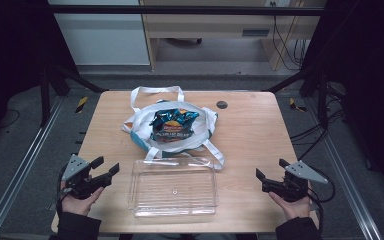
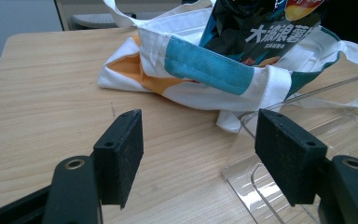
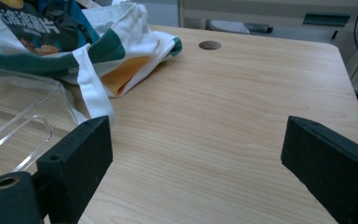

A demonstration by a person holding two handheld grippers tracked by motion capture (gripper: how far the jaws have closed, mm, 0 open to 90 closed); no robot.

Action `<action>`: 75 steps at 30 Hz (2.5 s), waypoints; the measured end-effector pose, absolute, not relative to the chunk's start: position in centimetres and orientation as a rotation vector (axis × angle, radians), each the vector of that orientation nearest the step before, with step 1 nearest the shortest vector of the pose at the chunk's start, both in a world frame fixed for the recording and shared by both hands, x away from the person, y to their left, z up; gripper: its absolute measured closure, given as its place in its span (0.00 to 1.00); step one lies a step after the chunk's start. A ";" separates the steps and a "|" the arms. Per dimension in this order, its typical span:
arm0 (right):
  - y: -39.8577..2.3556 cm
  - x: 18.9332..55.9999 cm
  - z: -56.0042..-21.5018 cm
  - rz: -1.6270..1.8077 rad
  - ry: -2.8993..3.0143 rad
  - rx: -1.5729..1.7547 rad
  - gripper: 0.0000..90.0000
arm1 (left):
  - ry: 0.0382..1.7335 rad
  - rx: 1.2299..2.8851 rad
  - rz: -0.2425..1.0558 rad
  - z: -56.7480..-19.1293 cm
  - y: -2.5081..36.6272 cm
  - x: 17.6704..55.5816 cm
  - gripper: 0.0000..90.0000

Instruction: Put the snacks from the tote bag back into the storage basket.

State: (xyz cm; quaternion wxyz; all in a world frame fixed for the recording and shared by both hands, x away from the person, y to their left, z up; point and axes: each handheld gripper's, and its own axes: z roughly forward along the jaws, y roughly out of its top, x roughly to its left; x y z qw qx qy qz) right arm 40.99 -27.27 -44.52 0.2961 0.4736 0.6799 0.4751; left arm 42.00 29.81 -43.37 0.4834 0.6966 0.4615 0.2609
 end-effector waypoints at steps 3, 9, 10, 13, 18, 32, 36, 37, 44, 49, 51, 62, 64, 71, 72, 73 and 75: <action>-27.4 40.9 -44.5 1.275 1.791 1.261 0.11 | 1.115 1.702 0.642 -43.2 29.7 41.9 0.36; -27.4 40.8 -44.4 1.277 1.787 1.249 0.12 | 1.098 1.700 0.640 -43.0 29.4 41.8 0.37; -27.4 40.8 -44.4 1.277 1.787 1.249 0.12 | 1.096 1.701 0.637 -42.9 29.3 41.8 0.37; -27.2 40.8 -44.4 1.279 1.796 1.239 0.13 | 1.094 1.708 0.634 -42.8 29.0 41.9 0.37; -27.1 40.8 -44.3 1.298 1.797 1.231 0.13 | 1.079 1.712 0.631 -42.5 28.4 41.9 0.37; -26.7 40.7 -43.9 1.318 1.811 1.170 0.15 | 1.071 1.697 0.633 -42.0 27.9 42.1 0.37; -26.6 40.6 -43.7 1.329 1.808 1.161 0.15 | 1.055 1.696 0.638 -41.7 27.7 42.2 0.37; -26.6 40.6 -43.7 1.330 1.807 1.158 0.15 | 1.049 1.693 0.637 -41.6 27.6 42.2 0.37; -26.6 40.7 -43.7 1.331 1.814 1.154 0.16 | 1.039 1.696 0.637 -41.3 27.1 42.2 0.37; -26.5 40.8 -43.7 1.334 1.818 1.154 0.16 | 1.031 1.703 0.637 -41.1 26.7 42.3 0.37; -26.5 40.8 -43.7 1.336 1.819 1.158 0.16 | 1.024 1.703 0.637 -40.9 26.4 42.3 0.37; -26.5 40.7 -43.7 1.333 1.816 1.158 0.17 | 0.974 1.737 0.651 -39.7 24.6 43.4 0.38; -26.5 40.7 -43.7 1.333 1.819 1.156 0.17 | 0.973 1.737 0.651 -39.6 24.4 43.5 0.38; -26.4 40.7 -43.6 1.337 1.819 1.153 0.17 | 0.956 1.744 0.659 -39.0 23.5 44.2 0.38; -26.4 40.7 -43.6 1.338 1.819 1.154 0.18 | 0.953 1.746 0.658 -39.0 23.4 44.3 0.38; -26.4 40.7 -43.6 1.338 1.819 1.155 0.18 | 0.952 1.747 0.656 -38.9 23.2 44.4 0.38; -26.4 40.7 -43.6 1.339 1.821 1.156 0.18 | 0.949 1.751 0.656 -38.8 23.0 44.7 0.38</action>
